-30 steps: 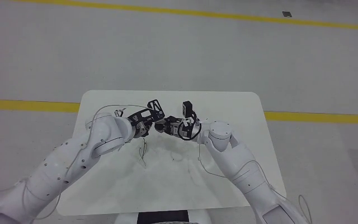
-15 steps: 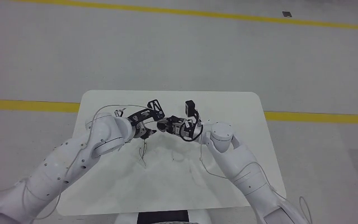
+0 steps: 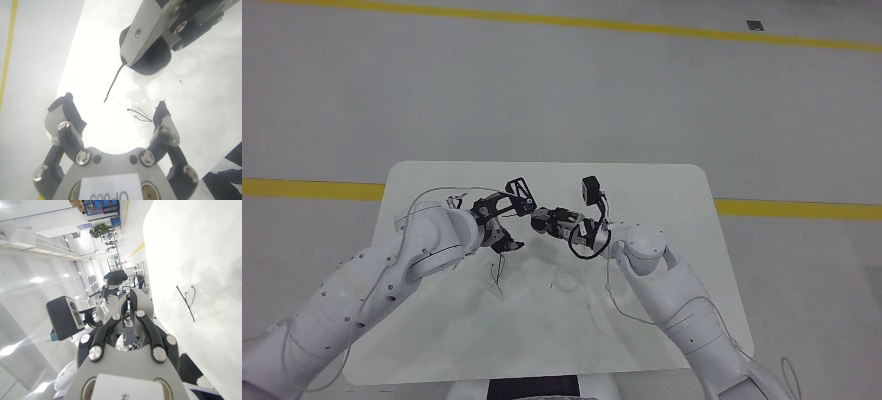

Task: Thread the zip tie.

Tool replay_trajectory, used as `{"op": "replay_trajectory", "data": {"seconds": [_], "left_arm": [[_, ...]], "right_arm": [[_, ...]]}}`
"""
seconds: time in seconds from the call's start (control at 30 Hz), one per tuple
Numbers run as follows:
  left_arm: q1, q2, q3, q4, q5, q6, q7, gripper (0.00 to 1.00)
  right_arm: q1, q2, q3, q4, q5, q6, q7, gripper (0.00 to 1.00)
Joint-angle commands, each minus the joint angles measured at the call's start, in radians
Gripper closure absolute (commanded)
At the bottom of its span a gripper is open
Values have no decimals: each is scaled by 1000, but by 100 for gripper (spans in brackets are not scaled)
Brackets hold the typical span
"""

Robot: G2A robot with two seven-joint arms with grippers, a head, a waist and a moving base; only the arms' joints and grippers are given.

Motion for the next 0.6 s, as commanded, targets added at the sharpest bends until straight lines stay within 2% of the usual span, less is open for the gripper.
{"op": "replay_trajectory", "data": {"seconds": [0.0, 0.07, 0.1, 0.2, 0.23, 0.3, 0.33, 0.43, 0.5, 0.57], "left_arm": [[0, 0, 0, 0, 0, 0, 0, 0], [12, 0, -16, 32, -44, 21, 46, 0], [18, 1, -46, 58, -118, 20, 80, 0], [39, 13, -120, 99, -269, -29, 127, 0], [54, 19, -147, 103, -350, -29, 146, 0], [71, 33, -176, 101, -438, -29, 162, 0], [84, 42, -193, 104, -512, -29, 172, 0], [104, 65, -222, 116, -692, -29, 180, 0], [105, 76, -225, 127, -774, -29, 162, 0], [105, 85, -221, 160, -888, -29, 146, 0]], "right_arm": [[0, 0, 0, 0, 0, 0, 0, 100], [-9, 0, 0, 2, -16, -7, -26, 100], [-14, 2, 7, 6, -17, -15, -28, 100], [-31, 7, 30, 8, -12, -42, -14, 100], [-38, 10, 41, 8, -12, -56, -8, 100], [-47, 14, 52, 5, -14, -80, 6, 100], [-51, 16, 59, 5, -18, -96, 16, 100], [-58, 20, 72, 5, -25, -133, 37, 100], [-60, 21, 75, 6, -29, -154, 48, 100], [-61, 22, 77, 6, -29, -178, 56, 100]]}}
